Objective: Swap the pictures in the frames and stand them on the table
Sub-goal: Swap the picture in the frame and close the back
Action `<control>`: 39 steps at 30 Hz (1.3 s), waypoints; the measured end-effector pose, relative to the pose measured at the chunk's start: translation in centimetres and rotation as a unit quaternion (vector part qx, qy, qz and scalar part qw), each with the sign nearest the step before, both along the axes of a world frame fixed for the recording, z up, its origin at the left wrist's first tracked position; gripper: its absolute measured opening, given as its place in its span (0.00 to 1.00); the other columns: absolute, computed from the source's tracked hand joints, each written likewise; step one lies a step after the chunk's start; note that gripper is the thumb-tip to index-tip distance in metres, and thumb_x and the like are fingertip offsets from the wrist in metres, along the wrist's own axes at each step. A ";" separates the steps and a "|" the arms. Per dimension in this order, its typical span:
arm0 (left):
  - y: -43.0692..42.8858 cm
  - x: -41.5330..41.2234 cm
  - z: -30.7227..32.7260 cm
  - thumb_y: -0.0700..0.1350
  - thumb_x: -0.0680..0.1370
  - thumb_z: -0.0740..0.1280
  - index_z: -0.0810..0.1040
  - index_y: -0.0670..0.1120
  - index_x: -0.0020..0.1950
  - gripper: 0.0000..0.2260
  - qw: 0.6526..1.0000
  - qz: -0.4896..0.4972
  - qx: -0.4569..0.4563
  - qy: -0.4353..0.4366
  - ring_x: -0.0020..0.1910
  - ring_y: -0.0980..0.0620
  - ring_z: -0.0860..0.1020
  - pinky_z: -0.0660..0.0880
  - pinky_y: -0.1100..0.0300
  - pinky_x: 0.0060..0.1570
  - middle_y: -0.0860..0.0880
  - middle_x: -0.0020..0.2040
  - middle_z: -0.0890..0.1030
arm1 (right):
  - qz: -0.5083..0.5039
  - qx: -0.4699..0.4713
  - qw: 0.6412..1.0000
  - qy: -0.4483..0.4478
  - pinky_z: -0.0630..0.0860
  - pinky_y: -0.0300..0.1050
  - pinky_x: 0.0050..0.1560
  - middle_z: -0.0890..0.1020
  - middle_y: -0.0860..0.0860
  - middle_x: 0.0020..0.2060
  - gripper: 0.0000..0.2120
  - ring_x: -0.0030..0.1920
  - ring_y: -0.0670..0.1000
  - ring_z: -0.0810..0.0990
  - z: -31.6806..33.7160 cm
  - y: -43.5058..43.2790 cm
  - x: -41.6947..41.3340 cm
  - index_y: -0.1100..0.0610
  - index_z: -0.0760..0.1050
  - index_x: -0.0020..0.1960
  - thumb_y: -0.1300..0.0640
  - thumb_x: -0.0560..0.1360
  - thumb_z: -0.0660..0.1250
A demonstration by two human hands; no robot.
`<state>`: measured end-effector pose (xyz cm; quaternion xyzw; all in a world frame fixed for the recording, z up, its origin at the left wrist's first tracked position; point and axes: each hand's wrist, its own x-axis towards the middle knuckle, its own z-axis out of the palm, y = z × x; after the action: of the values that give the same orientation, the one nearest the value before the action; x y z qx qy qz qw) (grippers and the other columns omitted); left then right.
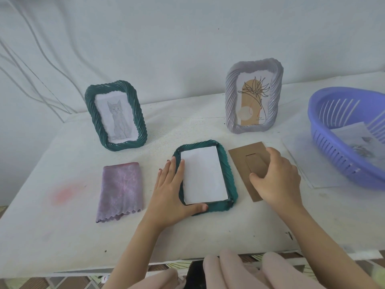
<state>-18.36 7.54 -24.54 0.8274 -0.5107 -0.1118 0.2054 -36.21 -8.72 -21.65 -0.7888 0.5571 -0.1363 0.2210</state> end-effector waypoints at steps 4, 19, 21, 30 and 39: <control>0.0 -0.1 0.1 0.76 0.58 0.59 0.37 0.59 0.72 0.51 1.000 0.001 -0.005 0.007 0.70 0.63 0.31 0.32 0.64 0.69 0.57 0.74 0.36 | -0.013 0.054 0.997 -0.053 0.67 0.56 0.63 0.71 0.57 0.63 0.40 0.64 0.61 0.68 0.3 -1.1 -0.4 0.52 0.59 0.71 0.53 0.64 0.73; 0.5 0.4 0.6 0.72 0.57 0.67 0.43 0.61 0.74 0.52 0.995 0.004 -0.009 0.097 0.73 0.60 0.36 0.38 0.62 0.71 0.57 0.75 0.39 | 0.031 0.113 0.951 -0.286 0.72 0.43 0.43 0.80 0.52 0.42 0.17 0.41 0.53 0.78 2.5 -3.0 -1.2 0.42 0.75 0.49 0.63 0.70 0.69; 0.7 0.6 0.6 0.70 0.57 0.69 0.44 0.60 0.75 0.54 0.994 0.004 -0.009 0.109 0.74 0.61 0.38 0.40 0.61 0.71 0.57 0.76 0.41 | 0.035 0.108 0.946 -0.304 0.72 0.42 0.41 0.80 0.50 0.40 0.18 0.39 0.52 0.78 2.7 -3.1 -0.9 0.42 0.76 0.49 0.66 0.71 0.67; 1.2 0.7 1.2 0.67 0.56 0.73 0.42 0.66 0.70 0.53 0.989 -0.013 -0.015 0.148 0.70 0.69 0.37 0.41 0.61 0.72 0.62 0.74 0.42 | 0.014 0.231 0.855 -0.465 0.71 0.39 0.40 0.79 0.55 0.39 0.15 0.40 0.52 0.76 3.4 -2.4 0.6 0.50 0.79 0.50 0.68 0.74 0.63; 1.2 0.8 1.1 0.68 0.55 0.73 0.43 0.58 0.75 0.57 0.991 -0.010 -0.007 0.136 0.69 0.71 0.37 0.39 0.65 0.70 0.70 0.69 0.40 | 0.029 0.375 0.811 -0.448 0.77 0.38 0.36 0.80 0.55 0.40 0.14 0.37 0.49 0.79 1.0 1.1 3.1 0.55 0.79 0.53 0.69 0.75 0.61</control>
<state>-17.57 8.79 -23.39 0.7977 -0.4873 -0.2217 0.2777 -33.11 -7.57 -20.62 -0.5123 0.3812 -0.2485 0.7284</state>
